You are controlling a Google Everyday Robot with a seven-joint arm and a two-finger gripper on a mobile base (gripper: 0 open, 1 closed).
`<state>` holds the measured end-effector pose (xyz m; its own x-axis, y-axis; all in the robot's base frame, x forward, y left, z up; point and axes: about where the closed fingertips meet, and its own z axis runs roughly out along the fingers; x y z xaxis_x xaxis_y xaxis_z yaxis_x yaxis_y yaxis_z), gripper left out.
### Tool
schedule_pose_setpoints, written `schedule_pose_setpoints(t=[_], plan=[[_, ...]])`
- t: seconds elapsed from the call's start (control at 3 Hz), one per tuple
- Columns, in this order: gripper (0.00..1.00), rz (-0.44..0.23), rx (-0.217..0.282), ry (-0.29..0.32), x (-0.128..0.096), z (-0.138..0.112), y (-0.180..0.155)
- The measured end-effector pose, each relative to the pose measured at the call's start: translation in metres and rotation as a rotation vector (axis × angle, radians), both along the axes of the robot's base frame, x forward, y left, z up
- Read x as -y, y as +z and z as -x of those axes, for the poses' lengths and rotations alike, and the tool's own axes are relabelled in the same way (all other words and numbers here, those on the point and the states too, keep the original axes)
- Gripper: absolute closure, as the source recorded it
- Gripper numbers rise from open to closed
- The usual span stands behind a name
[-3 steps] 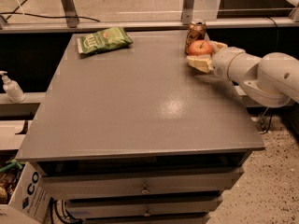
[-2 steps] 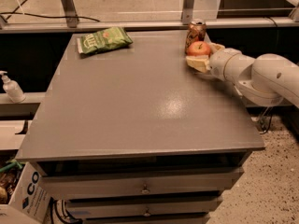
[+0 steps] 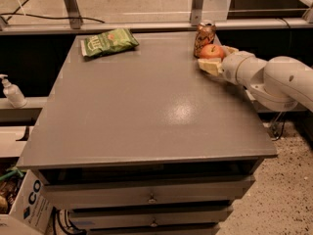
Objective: Move apple near orange can
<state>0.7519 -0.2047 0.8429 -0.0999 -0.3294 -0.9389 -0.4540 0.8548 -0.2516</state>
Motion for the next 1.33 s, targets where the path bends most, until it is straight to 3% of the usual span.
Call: schedule_pose_setpoints(t=[0.67, 1.0, 1.33], plan=[[0.14, 0.003, -0.010, -0.017, 0.009, 0.006, 0.000], [0.00, 0.002, -0.026, -0.007, 0.007, 0.012, -0.003], [0.00, -0.007, -0.017, 0.001, 0.011, 0.017, 0.006]])
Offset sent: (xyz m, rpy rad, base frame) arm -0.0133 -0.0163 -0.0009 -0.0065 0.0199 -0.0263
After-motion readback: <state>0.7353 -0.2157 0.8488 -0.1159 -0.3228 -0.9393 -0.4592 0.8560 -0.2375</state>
